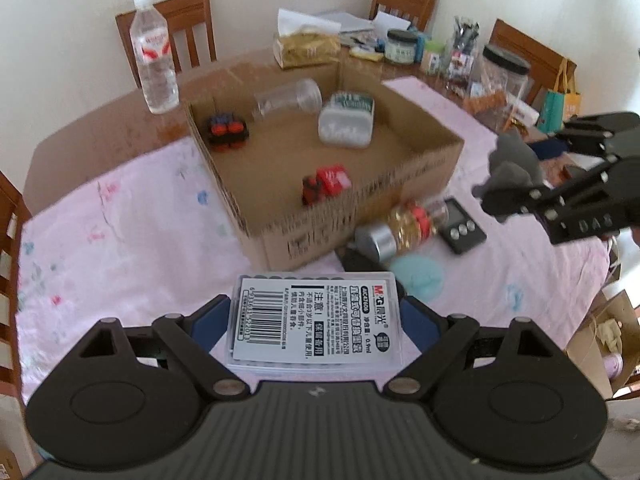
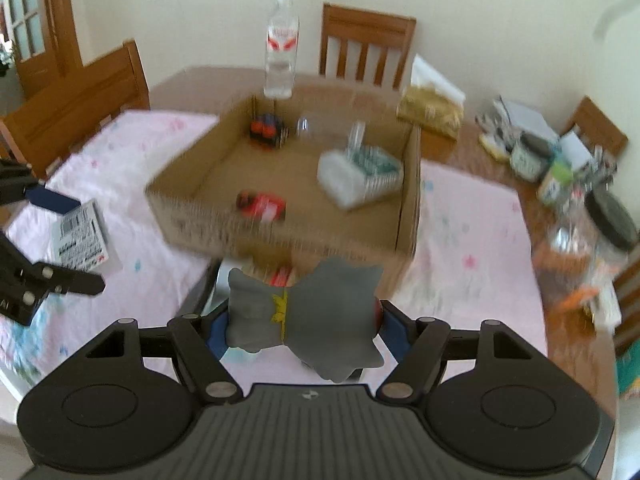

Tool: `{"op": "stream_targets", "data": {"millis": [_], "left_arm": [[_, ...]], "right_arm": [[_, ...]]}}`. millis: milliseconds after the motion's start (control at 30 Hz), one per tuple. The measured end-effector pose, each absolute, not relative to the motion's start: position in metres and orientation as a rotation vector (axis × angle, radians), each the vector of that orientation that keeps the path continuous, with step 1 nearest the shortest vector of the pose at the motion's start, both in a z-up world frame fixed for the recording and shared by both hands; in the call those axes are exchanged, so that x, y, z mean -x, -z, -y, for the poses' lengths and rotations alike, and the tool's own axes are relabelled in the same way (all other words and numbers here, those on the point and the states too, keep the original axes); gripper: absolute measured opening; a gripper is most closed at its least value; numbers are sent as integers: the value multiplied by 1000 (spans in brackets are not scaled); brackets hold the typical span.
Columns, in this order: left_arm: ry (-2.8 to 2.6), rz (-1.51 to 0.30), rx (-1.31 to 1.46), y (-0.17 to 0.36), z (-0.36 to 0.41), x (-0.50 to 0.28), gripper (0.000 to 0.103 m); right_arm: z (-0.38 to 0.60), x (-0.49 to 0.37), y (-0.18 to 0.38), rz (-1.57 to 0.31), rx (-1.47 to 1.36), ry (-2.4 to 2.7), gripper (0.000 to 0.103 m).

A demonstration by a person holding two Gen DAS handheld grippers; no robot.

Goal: Organize rigid objects
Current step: 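Carry the gray cat into the box and open the right tool while the left tool carries the card pack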

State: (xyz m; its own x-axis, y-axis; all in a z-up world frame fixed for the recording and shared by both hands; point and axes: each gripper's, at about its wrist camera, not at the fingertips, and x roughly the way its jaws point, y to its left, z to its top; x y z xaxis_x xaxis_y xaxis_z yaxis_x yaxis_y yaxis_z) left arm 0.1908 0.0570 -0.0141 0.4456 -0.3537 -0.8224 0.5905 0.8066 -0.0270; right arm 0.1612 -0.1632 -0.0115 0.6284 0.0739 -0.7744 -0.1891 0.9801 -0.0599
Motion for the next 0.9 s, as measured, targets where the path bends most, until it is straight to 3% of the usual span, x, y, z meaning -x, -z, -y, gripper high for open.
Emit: {"op": "stream_targets", "data": {"millis": [367,500,900], "left_arm": [[475,-876,-226,-19,-51,-223,90],[432,-853,-220,-29,-48,-241,90],[413,-855,-228,-26,-9,-293,90]], "right_arm": [[179,-235,2,-818,154,-179,78],[179,-243,4,-796,155,-176,103],[190,-219,2,-791,35,-155,103]]}}
